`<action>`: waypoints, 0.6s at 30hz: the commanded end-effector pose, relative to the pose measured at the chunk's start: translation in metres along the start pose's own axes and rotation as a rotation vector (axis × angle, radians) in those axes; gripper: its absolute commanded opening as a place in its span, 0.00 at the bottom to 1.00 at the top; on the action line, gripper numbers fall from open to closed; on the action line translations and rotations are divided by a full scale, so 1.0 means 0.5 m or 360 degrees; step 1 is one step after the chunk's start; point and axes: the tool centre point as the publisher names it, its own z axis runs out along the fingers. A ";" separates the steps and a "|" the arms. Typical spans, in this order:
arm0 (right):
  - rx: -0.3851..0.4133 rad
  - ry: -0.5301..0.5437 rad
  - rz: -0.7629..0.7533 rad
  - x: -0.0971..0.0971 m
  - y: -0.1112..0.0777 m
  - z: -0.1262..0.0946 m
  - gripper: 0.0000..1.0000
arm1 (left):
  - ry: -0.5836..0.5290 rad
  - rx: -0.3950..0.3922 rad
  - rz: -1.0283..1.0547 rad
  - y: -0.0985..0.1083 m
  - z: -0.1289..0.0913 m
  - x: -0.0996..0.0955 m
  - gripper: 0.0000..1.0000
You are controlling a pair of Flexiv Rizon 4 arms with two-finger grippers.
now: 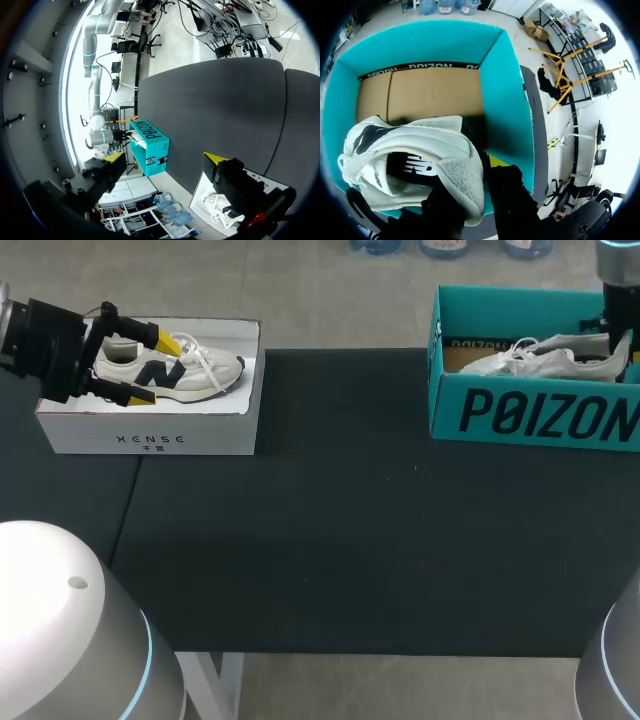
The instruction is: Take the shoe out of the shoebox, open the shoe tongue, remove and reinsert the insole, then place the shoe into the shoebox
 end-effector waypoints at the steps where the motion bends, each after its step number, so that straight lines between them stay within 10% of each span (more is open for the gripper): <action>1: 0.0026 0.0008 -0.0015 0.001 -0.001 0.027 0.00 | 0.0005 -0.0001 0.0001 0.000 0.000 0.000 1.00; 18: 0.0093 -0.0004 -0.0045 0.006 -0.012 0.094 0.00 | 0.0005 -0.0001 0.0001 0.000 0.000 0.000 1.00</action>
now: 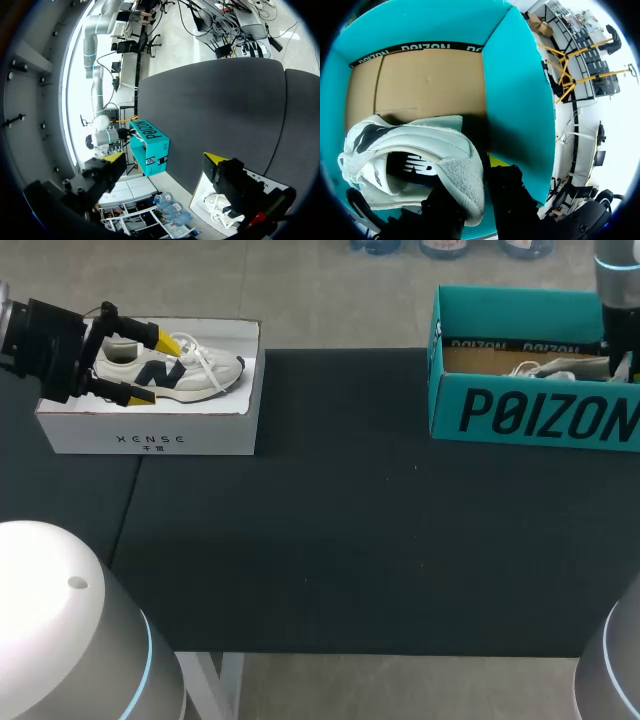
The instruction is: Take the shoe out of the shoebox, open the shoe tongue, remove and reinsert the insole, then place the shoe into the shoebox
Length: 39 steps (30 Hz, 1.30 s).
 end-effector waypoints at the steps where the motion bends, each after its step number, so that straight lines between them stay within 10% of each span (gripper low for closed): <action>1: 0.0006 -0.0012 -0.0001 0.008 0.012 0.017 0.00 | 0.0005 -0.0001 0.0001 0.000 0.000 0.000 1.00; 39: 0.0033 -0.0027 -0.0126 -0.016 -0.038 0.051 0.00 | 0.0005 -0.0001 0.0001 0.000 0.000 0.000 1.00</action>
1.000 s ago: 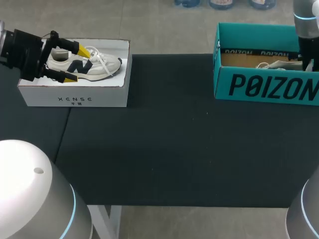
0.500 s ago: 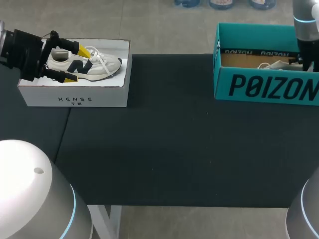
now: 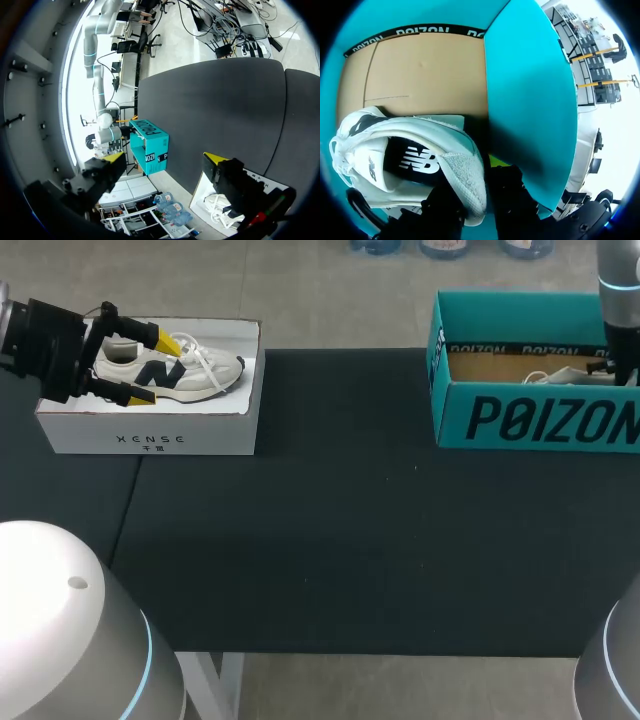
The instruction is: Take the shoe out of the shoebox, open the shoe tongue, remove and reinsert the insole, then place the shoe into the shoebox
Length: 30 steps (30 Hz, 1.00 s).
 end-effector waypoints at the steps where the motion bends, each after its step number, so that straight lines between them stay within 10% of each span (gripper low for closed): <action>1: -0.0001 0.0007 -0.0002 0.011 -0.003 -0.003 0.00 | 0.0005 -0.0001 0.0001 0.000 0.000 0.000 1.00; 10: 0.0020 -0.0010 -0.0006 0.018 -0.005 0.000 0.00 | 0.0005 -0.0001 0.0001 0.000 0.000 0.000 1.00; 11: 0.0030 -0.0007 -0.0003 0.016 -0.004 0.002 0.34 | 0.0005 -0.0001 0.0001 0.000 0.000 0.000 1.00; 12: 0.0036 -0.0010 0.0001 0.014 -0.003 0.003 1.00 | 0.0005 -0.0001 0.0001 0.000 0.000 0.000 1.00; 30: -0.0042 0.0111 0.0090 -0.012 0.017 -0.122 1.00 | 0.0005 -0.0001 0.0001 0.000 0.000 0.000 1.00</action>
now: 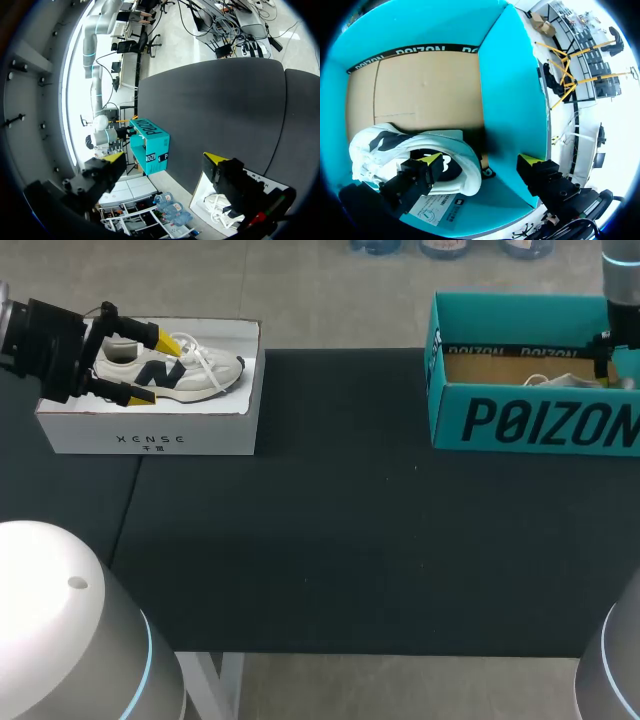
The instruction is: Take the shoe out of the shoebox, open the shoe tongue, remove and reinsert the insole, then place the shoe into the shoebox
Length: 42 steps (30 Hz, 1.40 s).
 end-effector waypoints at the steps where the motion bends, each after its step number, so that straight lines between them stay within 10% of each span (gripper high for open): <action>1: -0.0024 0.0065 0.0001 -0.012 -0.012 -0.055 1.00 | 0.0005 -0.0001 0.0001 0.000 0.000 0.000 1.00; 16: -0.0107 0.0468 -0.0037 -0.007 -0.061 -0.253 1.00 | 0.0005 -0.0001 0.0001 0.000 0.000 0.000 1.00; 28: -0.0120 0.0455 -0.0103 -0.002 -0.073 -0.270 1.00 | 0.0005 -0.0001 0.0001 0.000 0.000 0.000 1.00; 42: -0.0120 0.0455 -0.0103 -0.002 -0.073 -0.270 1.00 | 0.0902 0.0093 0.0426 0.217 -0.160 0.002 1.00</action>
